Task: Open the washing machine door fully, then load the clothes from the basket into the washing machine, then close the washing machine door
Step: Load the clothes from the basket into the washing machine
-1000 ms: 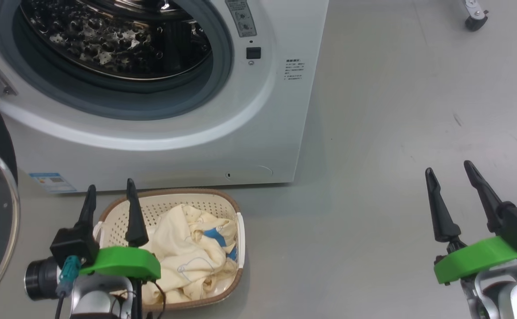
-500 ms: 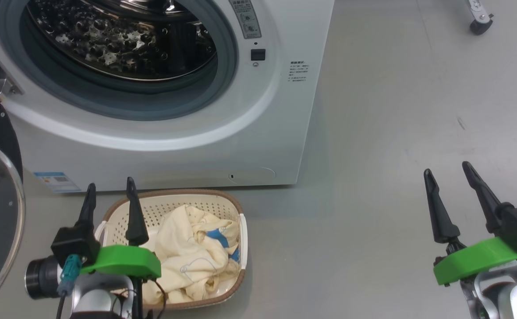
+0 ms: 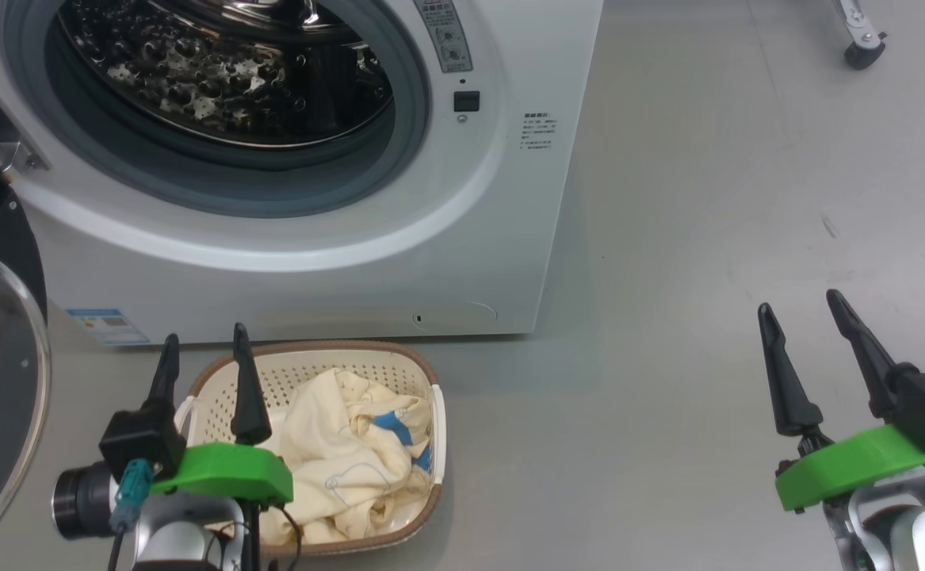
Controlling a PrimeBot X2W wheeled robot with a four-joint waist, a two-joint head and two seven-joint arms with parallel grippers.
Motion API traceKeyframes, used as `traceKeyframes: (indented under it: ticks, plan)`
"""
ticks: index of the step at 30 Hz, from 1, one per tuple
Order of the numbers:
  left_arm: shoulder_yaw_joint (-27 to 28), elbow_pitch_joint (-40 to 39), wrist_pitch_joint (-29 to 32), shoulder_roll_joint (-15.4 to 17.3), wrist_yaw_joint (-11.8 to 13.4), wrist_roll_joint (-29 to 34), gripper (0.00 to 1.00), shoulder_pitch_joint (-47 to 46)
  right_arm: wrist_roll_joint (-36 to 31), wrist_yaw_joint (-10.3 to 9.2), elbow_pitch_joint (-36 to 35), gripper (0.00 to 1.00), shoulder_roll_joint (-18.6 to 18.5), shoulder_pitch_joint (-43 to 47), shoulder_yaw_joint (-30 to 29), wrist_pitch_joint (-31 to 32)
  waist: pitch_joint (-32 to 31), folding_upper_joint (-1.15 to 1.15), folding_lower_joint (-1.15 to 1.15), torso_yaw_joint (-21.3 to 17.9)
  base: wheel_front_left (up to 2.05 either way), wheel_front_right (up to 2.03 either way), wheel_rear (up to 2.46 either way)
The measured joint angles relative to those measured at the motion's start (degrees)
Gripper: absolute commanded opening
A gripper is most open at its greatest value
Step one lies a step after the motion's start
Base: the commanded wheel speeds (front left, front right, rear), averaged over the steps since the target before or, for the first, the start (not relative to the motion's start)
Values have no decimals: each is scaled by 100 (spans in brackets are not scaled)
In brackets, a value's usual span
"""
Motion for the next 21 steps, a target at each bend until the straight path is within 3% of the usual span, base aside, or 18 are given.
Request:
traceKeyframes:
  ticks: [6, 10, 21]
  plan:
    - [-120, 219, -40, -4, -26, -59, 100, -9, 0, 0, -22, 100, 0, 2, 0, 24, 26, 0, 0, 60, 0, 0, 0]
    - [-275, 677, -33, -47, -172, -133, 100, -127, 1, 0, -79, 100, 0, 1, -2, 43, 136, 0, 0, 132, 0, 0, 0]
    - [-416, 3061, -38, -200, -754, -483, 100, -1653, 103, 0, -258, 100, -77, -333, 93, 44, 901, 0, 1, 212, 0, 0, 0]
